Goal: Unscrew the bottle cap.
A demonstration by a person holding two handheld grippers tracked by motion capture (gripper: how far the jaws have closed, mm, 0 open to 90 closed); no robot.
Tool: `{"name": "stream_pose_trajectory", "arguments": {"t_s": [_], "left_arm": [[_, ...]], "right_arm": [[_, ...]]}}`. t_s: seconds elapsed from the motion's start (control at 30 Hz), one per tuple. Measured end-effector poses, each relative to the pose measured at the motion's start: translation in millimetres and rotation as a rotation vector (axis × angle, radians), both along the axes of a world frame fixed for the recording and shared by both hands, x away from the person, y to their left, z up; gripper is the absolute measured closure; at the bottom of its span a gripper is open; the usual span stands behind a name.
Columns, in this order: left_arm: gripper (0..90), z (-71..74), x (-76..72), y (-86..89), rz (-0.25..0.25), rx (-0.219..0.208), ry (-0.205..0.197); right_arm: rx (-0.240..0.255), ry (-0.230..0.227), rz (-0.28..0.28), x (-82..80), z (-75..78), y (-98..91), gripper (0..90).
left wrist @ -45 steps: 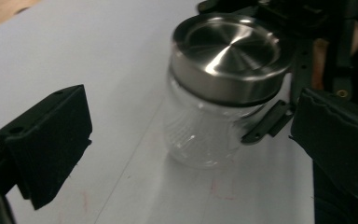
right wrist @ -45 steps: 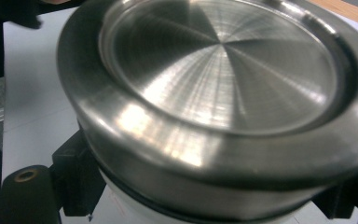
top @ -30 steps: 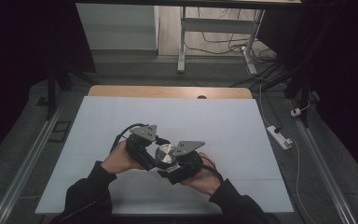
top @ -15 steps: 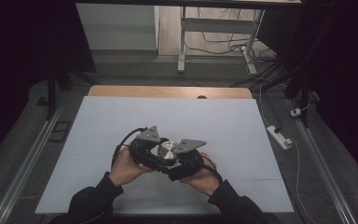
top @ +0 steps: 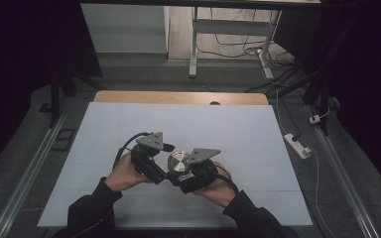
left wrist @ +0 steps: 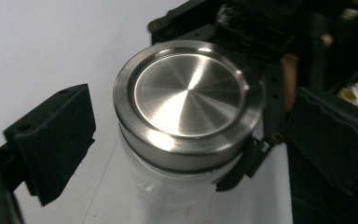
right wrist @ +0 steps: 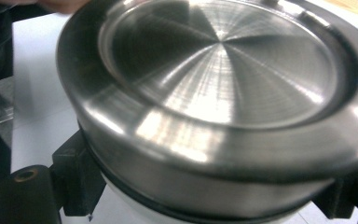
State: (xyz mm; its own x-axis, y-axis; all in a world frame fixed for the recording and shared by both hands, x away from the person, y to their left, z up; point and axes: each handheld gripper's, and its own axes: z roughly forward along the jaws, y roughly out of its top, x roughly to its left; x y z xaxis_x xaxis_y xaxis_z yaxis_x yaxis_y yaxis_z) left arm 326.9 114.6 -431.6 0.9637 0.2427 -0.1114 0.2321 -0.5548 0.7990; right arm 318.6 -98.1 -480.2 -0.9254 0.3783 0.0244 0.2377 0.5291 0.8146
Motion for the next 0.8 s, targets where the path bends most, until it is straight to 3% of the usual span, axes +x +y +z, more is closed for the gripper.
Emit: {"name": "stream_pose_trajectory", "arguments": {"t_s": [0.1, 0.17, 0.37, 0.43, 0.5, 0.63, 0.8], "left_arm": [[3.7, -0.7, -1.8, 4.3, -0.094, 0.018, -0.019], [3.7, -3.0, -1.8, 4.4, -0.118, 0.023, -0.024], [13.1, -7.8, 1.1, 3.5, -0.204, -0.032, 0.003], [18.6, -7.8, -0.5, 4.3, -0.212, -0.047, -0.012], [18.9, -6.7, -1.8, 3.8, -0.182, -0.047, -0.020], [19.1, -6.1, -3.3, -2.4, -0.072, -0.047, -0.016], [19.6, -11.1, -5.6, -15.7, 0.115, -0.062, 0.002]], "right_arm": [[0.002, 0.010, 0.044, -1.8, -0.3, 1.5, 14.8], [0.004, 0.009, 0.079, -5.1, 0.1, 3.7, 14.8], [0.000, -0.012, 0.155, -14.9, 1.9, 10.4, 14.8], [0.000, -0.011, 0.157, -16.0, 2.2, 11.1, 14.8], [0.000, -0.012, 0.151, -15.9, 2.8, 11.0, 14.8], [-0.006, -0.008, 0.097, -11.7, 4.3, 8.7, 14.8], [-0.012, 0.004, 0.001, -4.4, 2.6, 4.4, 14.8]]}}
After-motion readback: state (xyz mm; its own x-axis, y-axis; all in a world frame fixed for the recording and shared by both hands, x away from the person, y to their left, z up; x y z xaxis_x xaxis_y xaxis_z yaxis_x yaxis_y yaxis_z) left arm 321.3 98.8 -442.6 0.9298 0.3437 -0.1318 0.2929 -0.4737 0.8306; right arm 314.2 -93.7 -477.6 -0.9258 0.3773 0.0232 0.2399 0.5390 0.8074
